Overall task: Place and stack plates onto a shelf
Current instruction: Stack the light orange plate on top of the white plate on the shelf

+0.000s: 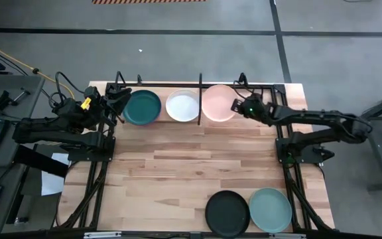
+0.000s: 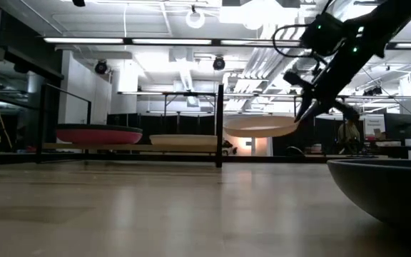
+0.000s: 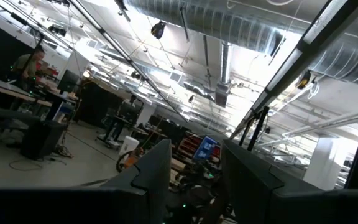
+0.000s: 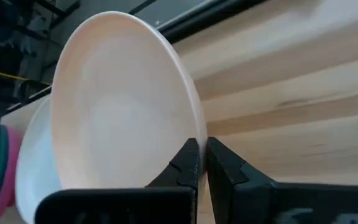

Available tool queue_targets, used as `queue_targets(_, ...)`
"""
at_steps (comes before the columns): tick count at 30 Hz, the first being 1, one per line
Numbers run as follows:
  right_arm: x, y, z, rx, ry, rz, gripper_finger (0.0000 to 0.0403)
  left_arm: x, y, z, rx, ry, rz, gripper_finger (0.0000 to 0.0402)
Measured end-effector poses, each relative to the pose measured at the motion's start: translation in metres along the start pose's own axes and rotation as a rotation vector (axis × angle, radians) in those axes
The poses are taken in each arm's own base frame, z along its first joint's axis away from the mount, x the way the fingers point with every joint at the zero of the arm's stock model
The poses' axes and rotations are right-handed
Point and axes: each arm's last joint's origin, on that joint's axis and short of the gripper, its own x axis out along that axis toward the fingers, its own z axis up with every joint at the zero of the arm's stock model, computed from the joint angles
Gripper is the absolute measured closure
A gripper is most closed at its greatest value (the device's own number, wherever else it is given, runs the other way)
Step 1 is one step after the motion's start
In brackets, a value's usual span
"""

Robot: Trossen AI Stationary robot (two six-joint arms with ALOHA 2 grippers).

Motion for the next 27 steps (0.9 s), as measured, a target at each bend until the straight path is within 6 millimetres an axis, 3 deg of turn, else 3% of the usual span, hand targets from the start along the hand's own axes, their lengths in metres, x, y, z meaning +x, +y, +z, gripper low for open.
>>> queue_targets(4, 0.012, 0.005, -0.003, 0.012, 0.015, -0.003, 0.0403, 0.0, 0.0, 0.0, 0.0, 0.0, 0.001, 0.0271)
queue_targets(19, 0.042, 0.066, 0.005, -0.077, 0.057, 0.084, 0.0403, 0.0, 0.0, 0.0, 0.001, 0.002, 0.001, 0.0271)
queue_targets(27, 0.07, 0.09, 0.0, -0.109, 0.113, 0.082, 0.0403, 0.0, 0.0, -0.001, 0.002, 0.004, 0.001, 0.0271)
